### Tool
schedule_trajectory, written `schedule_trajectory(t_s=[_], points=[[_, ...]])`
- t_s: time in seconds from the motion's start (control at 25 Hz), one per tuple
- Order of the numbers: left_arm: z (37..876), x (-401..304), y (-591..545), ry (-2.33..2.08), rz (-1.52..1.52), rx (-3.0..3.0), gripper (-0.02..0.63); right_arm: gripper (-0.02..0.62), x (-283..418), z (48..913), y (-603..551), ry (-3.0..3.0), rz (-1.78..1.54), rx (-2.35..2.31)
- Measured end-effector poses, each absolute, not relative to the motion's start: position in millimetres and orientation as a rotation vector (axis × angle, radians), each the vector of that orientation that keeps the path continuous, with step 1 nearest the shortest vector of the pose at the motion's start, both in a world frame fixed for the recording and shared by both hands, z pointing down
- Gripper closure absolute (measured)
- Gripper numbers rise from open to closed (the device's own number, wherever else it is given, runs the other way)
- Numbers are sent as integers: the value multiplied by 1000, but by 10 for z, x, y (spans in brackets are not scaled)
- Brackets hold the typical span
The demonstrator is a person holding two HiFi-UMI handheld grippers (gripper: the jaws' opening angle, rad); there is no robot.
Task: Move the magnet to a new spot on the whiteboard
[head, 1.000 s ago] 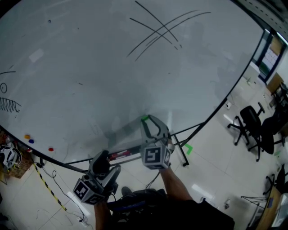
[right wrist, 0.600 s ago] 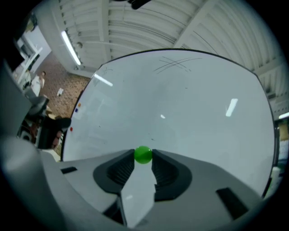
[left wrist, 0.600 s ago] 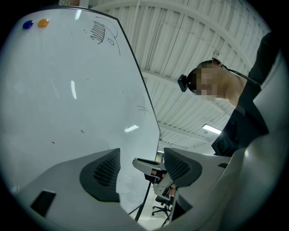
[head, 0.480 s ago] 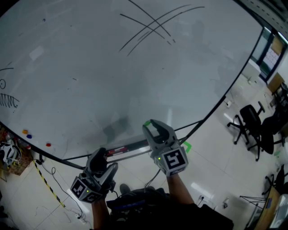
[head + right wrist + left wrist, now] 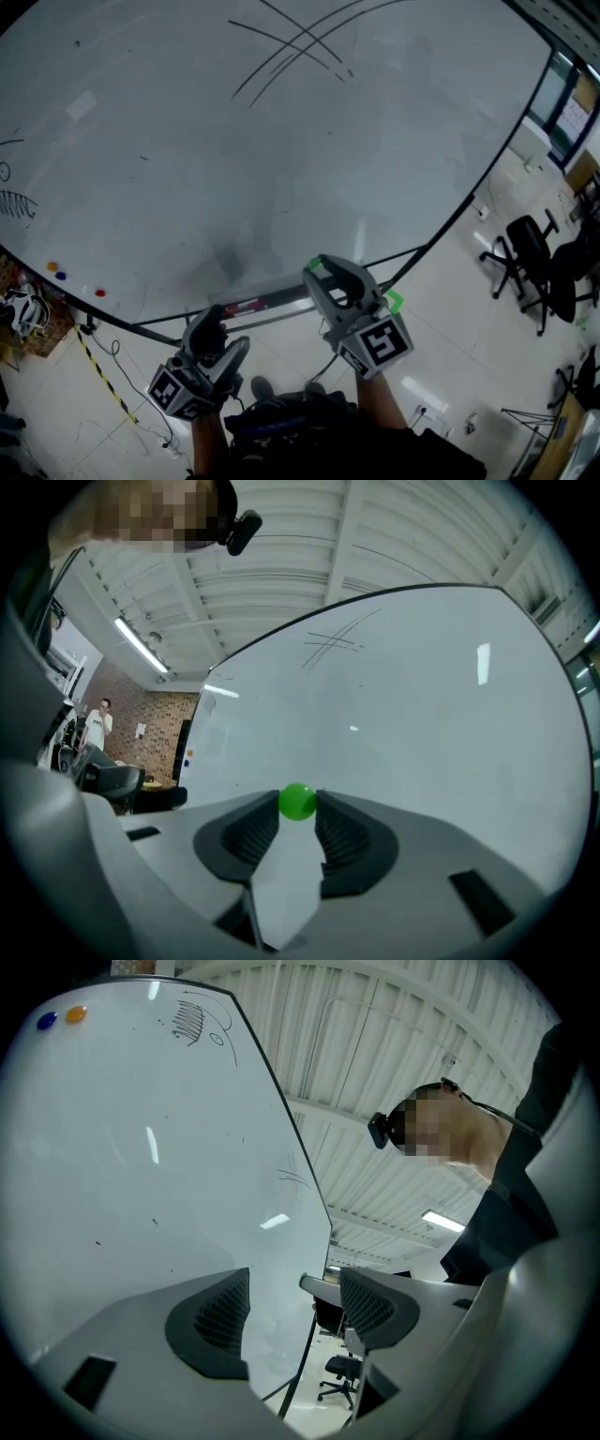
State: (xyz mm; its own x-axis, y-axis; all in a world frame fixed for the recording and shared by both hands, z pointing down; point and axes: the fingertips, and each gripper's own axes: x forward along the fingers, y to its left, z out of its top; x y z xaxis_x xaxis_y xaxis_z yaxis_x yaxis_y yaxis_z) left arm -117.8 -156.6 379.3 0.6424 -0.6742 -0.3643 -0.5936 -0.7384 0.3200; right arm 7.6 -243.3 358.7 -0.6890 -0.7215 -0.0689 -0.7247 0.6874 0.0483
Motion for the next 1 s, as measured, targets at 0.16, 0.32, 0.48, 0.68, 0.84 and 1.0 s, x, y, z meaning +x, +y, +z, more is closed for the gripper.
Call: schedule_trajectory(t_s=[0.16,0.32,0.48,0.68,0.84,1.0], points=[[3776,-1070,-1558,-1047,-674,2689,311,445,125,3524,-2323,2848,131,-1177],[3776,-986,-1532,-1046,-648,2703,311,445,164,3491,-2247,2850,140,-1145],[3731,-919,-1500,-1041,-650,2710,311,445,203,3468,-2184,2846,142,-1125],[3753,-886,-1474,-1049,-653,2718,311,445,277,3454,-2128,2844,144,-1117],[3751,-866,-1472,-1065,-667,2716,311,445,331,3487,-2125,2847,125,-1119],[3746,-859,-1479,-1083,-665,2723,311,445,340,3483,-2129,2844,124,-1107]])
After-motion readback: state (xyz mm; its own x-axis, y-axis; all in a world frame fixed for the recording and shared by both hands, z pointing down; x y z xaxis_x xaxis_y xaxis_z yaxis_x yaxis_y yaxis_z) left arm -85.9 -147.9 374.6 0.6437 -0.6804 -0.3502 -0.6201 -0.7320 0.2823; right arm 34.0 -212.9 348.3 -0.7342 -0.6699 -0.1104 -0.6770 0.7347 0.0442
